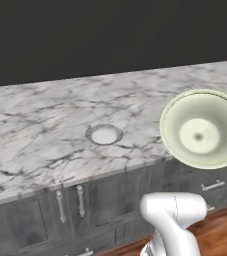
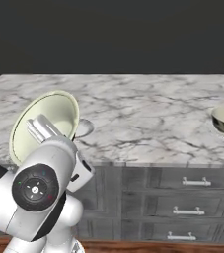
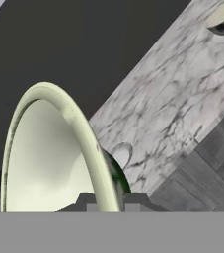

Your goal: Move the bowls from the cabinet to the plates on the dining table.

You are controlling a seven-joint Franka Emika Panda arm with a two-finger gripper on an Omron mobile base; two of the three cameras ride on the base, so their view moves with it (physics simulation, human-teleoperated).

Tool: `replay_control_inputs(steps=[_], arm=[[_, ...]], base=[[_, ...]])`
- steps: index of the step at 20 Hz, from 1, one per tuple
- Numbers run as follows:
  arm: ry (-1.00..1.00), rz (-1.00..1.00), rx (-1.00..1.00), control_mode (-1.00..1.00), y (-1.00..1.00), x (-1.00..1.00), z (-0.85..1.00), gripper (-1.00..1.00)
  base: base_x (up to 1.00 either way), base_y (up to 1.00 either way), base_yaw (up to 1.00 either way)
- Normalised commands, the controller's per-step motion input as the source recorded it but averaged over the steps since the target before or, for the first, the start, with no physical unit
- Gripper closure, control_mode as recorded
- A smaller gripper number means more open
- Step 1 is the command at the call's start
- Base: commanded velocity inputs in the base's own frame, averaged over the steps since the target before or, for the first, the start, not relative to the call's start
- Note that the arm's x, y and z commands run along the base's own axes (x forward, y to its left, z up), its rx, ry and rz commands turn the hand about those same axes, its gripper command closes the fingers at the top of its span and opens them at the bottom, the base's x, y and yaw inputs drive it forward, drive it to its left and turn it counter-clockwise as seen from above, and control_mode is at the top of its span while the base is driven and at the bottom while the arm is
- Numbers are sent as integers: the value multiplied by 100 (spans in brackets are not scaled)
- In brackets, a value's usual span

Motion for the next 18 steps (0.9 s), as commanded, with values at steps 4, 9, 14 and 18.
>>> replay_control_inputs(steps=[4,9,14,18], arm=[[0,0,0,100,0,0,0,100],[0,0,0,100,0,0,0,100],[0,0,0,100,0,0,0,100],[0,0,0,100,0,0,0,100]], base=[[58,0,0],[56,0,0],[59,0,0],[59,0,-2]])
